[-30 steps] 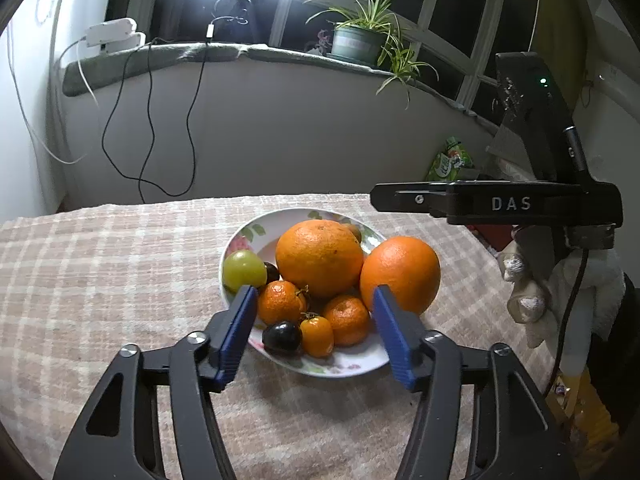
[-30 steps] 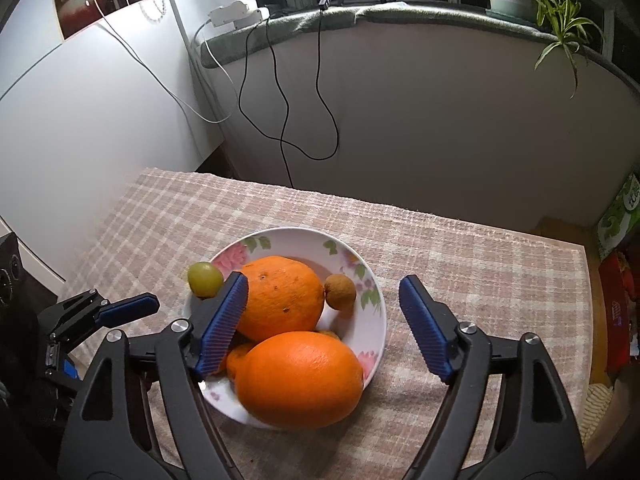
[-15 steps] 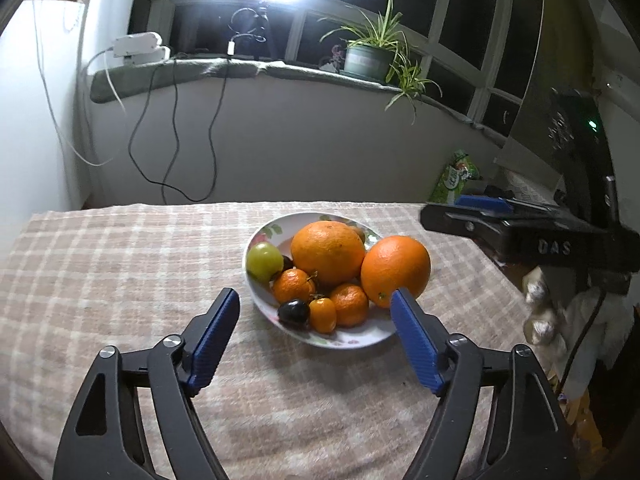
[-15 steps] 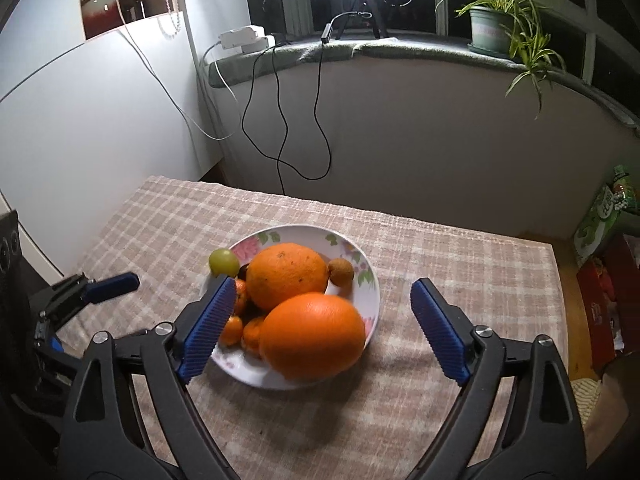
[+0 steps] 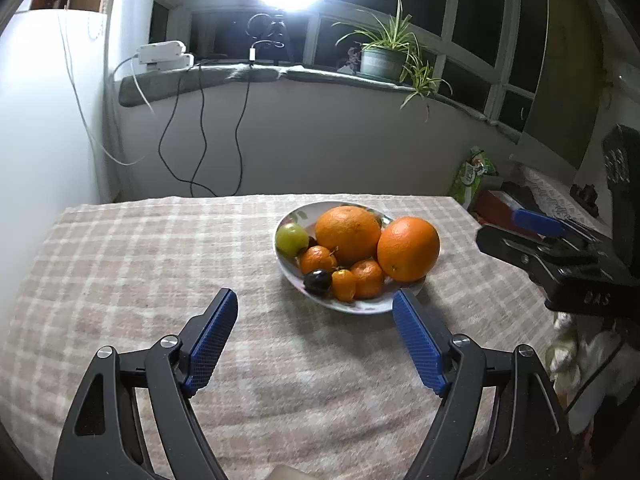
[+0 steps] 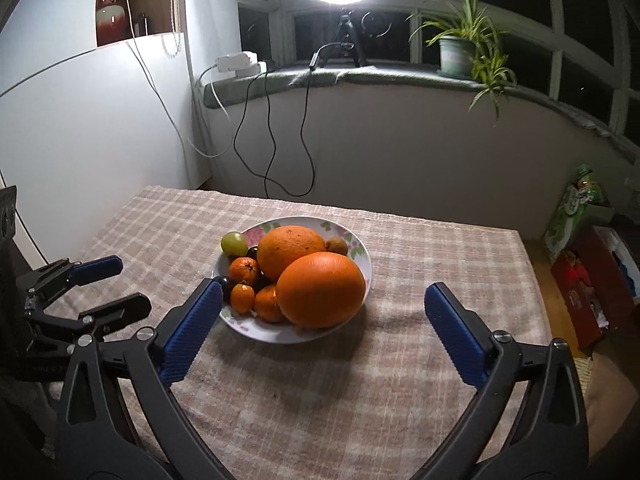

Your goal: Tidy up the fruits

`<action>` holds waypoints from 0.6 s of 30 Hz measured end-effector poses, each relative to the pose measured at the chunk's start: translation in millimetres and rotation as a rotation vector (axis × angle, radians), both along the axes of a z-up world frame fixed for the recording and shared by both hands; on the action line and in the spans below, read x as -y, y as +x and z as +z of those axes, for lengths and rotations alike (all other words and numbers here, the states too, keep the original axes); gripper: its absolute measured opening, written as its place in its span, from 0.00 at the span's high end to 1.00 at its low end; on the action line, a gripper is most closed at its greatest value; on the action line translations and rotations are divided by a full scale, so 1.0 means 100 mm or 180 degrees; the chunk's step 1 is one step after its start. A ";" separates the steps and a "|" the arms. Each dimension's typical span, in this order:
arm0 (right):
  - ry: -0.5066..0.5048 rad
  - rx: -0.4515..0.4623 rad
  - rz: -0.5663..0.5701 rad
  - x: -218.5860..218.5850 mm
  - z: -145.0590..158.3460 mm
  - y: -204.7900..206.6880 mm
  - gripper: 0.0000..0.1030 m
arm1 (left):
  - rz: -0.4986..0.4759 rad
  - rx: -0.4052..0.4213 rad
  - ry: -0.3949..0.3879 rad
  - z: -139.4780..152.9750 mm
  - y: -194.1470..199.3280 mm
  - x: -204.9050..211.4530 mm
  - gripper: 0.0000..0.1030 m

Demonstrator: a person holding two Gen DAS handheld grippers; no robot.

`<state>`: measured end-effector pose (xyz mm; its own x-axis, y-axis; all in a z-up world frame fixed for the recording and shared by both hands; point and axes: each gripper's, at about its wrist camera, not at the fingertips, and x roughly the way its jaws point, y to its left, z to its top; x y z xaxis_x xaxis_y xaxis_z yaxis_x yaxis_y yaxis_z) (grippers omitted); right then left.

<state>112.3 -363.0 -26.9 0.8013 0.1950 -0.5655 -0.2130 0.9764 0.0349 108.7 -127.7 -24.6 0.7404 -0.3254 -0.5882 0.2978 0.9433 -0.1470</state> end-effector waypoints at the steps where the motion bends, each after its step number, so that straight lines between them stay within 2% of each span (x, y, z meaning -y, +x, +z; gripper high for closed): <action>1: 0.0015 0.0008 -0.0037 0.01 -0.02 -0.04 0.00 | 0.0016 0.0001 0.0000 0.00 -0.02 -0.01 0.22; 8: 0.0119 -0.0050 -0.0259 0.09 -0.14 -0.21 0.00 | 0.0079 0.0011 0.0018 0.02 -0.11 -0.03 0.22; 18: 0.0151 -0.0048 -0.0272 0.09 -0.13 -0.35 0.00 | 0.0097 0.0070 0.0005 0.06 -0.21 -0.02 0.22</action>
<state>77.4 -372.5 -39.5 0.8077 0.1531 -0.5694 -0.1280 0.9882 0.0842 87.3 -125.4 -18.5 0.7627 -0.3014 -0.5722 0.2719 0.9522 -0.1391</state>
